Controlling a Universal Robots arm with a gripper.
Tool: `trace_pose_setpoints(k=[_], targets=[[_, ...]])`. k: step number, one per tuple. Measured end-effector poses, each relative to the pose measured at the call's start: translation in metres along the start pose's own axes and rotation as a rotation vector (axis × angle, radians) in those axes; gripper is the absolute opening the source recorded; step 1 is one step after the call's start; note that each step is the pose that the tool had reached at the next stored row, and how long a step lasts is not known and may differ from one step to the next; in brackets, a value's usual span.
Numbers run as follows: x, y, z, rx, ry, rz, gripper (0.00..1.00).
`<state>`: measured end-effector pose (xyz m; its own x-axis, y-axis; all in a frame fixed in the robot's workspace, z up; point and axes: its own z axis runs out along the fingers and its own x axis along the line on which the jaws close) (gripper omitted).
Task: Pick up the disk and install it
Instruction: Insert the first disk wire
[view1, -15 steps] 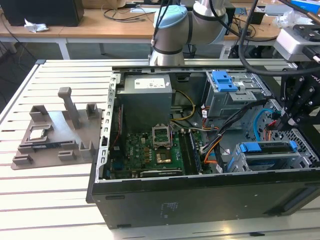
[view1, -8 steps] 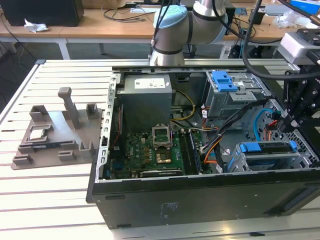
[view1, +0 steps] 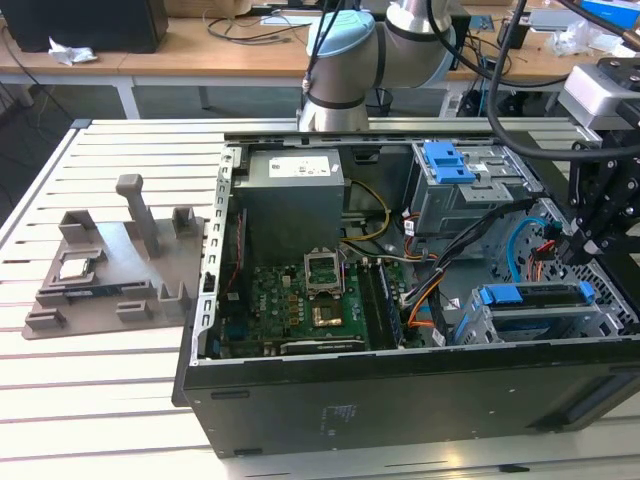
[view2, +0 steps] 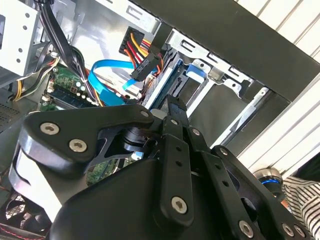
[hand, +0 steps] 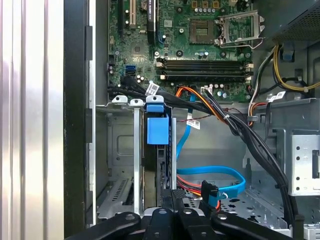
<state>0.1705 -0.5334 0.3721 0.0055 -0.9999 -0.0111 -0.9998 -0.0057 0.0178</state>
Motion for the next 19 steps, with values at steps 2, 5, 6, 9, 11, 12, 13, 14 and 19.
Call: trace_pose_setpoints(k=[2, 5, 6, 9, 11, 12, 13, 14, 19], targets=[[0.0000, -0.0001, 0.0000, 0.0000, 0.0000, 0.000, 0.11], [0.0000, -0.0002, 0.0000, 0.0000, -0.0001, 0.000, 0.11], [0.0000, -0.0001, 0.0000, 0.0000, -0.0001, 0.000, 0.11], [0.0000, -0.0003, 0.0000, 0.0000, 0.0000, 0.000, 0.17], [0.0000, -0.0003, 0.0000, 0.0000, 0.0000, 0.000, 0.36], [0.0000, -0.0004, 0.0000, 0.0000, -0.0001, 0.000, 0.42], [0.0000, -0.0004, 0.0000, 0.0000, 0.0000, 0.000, 0.42], [0.0000, -0.0004, 0.0000, 0.0000, 0.0000, 0.000, 0.42], [-0.0001, -0.0006, 0.0001, 0.0000, -0.0001, 0.000, 0.50]])
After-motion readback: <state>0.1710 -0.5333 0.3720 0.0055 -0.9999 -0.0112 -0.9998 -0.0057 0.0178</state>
